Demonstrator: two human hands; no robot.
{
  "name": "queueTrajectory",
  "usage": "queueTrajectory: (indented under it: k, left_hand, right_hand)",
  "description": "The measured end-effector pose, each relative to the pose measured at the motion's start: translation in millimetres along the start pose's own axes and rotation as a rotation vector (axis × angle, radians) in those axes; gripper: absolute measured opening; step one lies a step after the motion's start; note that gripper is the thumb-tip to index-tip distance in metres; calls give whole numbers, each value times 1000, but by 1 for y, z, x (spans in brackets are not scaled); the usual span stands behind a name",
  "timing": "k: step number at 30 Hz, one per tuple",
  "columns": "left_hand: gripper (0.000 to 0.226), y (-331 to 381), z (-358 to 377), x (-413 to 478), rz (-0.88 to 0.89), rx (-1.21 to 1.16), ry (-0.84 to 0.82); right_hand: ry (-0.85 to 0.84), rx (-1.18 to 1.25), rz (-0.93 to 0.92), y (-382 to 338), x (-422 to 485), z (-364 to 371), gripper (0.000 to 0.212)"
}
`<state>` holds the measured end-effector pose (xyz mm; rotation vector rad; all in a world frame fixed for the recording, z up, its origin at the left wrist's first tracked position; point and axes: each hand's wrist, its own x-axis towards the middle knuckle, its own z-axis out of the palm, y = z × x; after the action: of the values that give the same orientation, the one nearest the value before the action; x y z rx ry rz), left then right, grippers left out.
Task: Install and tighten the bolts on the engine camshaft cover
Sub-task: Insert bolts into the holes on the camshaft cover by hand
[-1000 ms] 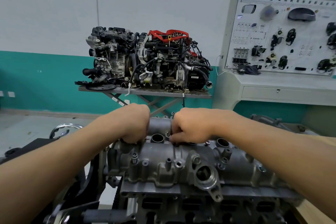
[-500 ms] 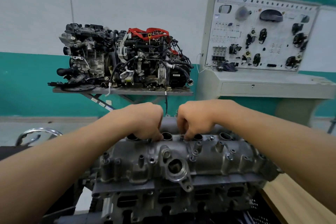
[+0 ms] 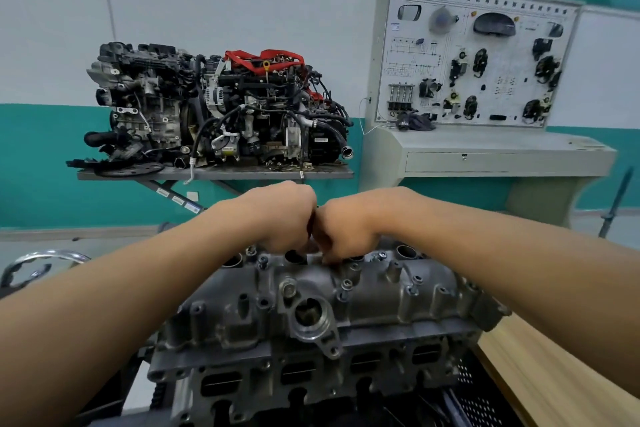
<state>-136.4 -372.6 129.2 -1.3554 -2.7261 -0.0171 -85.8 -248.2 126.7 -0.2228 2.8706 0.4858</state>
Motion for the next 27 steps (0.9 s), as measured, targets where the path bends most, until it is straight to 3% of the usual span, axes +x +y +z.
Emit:
queueTrajectory:
  k: [5, 9, 12, 15, 21, 24, 27]
  left_hand:
    - [10, 6, 1, 5, 27, -18, -31]
    - [7, 5, 0, 4, 3, -11, -55]
    - [20, 3, -4, 4, -4, -45, -78]
    - [19, 2, -8, 5, 13, -92, 1]
    - [16, 48, -15, 0, 156, -519, 175]
    - [17, 113, -14, -12, 352, -657, 111]
    - [20, 190, 3, -18, 577, -608, 68]
  right_hand:
    - [40, 37, 51, 1, 1, 11, 33]
    - [104, 66, 19, 7, 1, 8, 24]
    - [89, 18, -1, 3, 2, 14, 24]
    - [219, 102, 53, 6, -11, 9, 38]
    - [534, 512, 179, 40, -124, 13, 49]
    - [636, 801, 262, 47, -206, 57, 50]
    - [736, 1016, 396, 47, -281, 116, 57]
